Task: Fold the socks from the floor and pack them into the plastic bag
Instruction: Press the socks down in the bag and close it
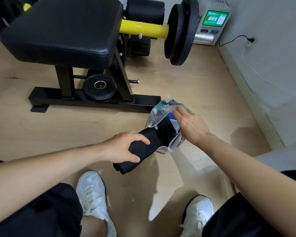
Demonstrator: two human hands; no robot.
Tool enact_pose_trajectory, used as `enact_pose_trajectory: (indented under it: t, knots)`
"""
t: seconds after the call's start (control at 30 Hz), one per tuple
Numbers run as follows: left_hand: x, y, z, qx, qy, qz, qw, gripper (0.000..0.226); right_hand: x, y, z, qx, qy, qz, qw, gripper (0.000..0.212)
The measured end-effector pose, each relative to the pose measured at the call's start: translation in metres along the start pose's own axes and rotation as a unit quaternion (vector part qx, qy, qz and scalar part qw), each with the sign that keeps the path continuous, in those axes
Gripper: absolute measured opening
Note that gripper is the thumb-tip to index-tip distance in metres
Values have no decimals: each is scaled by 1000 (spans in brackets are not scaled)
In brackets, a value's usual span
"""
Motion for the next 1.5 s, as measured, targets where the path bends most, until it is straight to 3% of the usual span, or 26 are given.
enact_pose_trajectory:
  t: [0.17, 0.37, 0.5, 0.67, 0.83, 0.9, 1.03, 1.13, 1.23, 1.37, 1.5]
  knots:
    - [-12, 19, 11, -2, -14, 30, 999, 58, -14, 2, -27, -34, 38, 17, 999, 58]
    - [-18, 80, 24, -75, -42, 43, 995, 60, -39, 5, -27, 14, 137, -7, 991, 71]
    - [-6, 110, 23, -166, -15, 25, 986, 70, -51, 0, -28, 27, 173, 16, 984, 77]
    - [-6, 131, 24, -214, 8, 39, 976, 76, -61, -1, -13, 30, 156, 80, 984, 82]
    - [-4, 151, 22, -254, -14, 41, 966, 79, -74, -4, 12, 92, 267, 176, 943, 101]
    - [-1, 156, 23, -271, -14, 35, 962, 80, -74, -1, 13, 89, 342, 171, 920, 99]
    - [1, 171, 28, -303, -61, 18, 951, 88, -61, 11, -5, 107, 379, 136, 909, 98]
    - [-9, 187, 53, -285, -144, 22, 947, 100, -59, 18, -12, 123, 416, 124, 893, 105]
    - [-19, 199, 73, -215, -124, 45, 968, 106, -65, 23, -13, 130, 413, 115, 894, 106]
    - [-7, 216, 60, -139, 50, 66, 987, 103, -67, 20, -14, 136, 371, 114, 911, 102]
    - [23, 228, 52, -46, 210, -6, 977, 95, -71, 11, -11, 134, 367, 115, 914, 100]
Point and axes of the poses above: each hand's wrist, its own y-axis towards the middle knuckle, its own z-axis out of the palm, x = y × z, the point moved 3 cm from there along y, towards the middle knuckle, and after that the axes turned 15 degrees about z, right-handed, at the moved point
